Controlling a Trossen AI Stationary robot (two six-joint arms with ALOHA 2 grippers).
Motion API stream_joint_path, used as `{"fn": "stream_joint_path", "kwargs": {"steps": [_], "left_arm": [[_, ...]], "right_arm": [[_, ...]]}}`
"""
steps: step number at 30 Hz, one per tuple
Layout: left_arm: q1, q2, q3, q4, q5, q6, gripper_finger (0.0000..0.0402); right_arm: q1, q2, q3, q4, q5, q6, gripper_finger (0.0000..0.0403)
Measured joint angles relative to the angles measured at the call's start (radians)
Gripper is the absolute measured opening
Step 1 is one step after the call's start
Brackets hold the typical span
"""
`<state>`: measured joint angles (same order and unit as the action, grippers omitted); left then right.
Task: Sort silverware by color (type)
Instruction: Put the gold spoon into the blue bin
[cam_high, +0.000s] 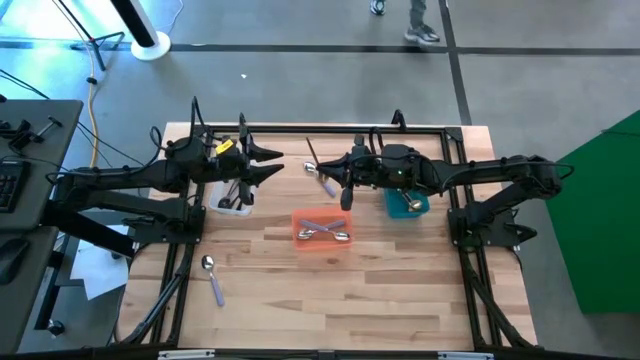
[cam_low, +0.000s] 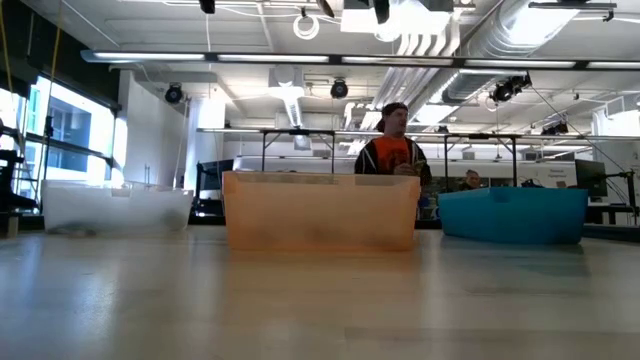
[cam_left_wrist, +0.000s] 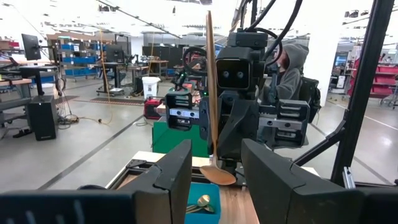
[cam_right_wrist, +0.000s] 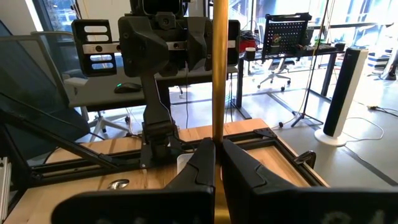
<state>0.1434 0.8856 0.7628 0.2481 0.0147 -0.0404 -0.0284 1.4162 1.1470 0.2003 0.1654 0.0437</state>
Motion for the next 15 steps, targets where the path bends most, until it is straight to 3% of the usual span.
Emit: {"fn": "stream_joint_path", "kwargs": {"steps": [15], "left_arm": [[0.0,0.0,0.0,-0.008,0.0,0.0,0.0131]], "right_arm": [[-0.005,0.0,0.0,0.0,-0.013,-0.001,0.0]]}}
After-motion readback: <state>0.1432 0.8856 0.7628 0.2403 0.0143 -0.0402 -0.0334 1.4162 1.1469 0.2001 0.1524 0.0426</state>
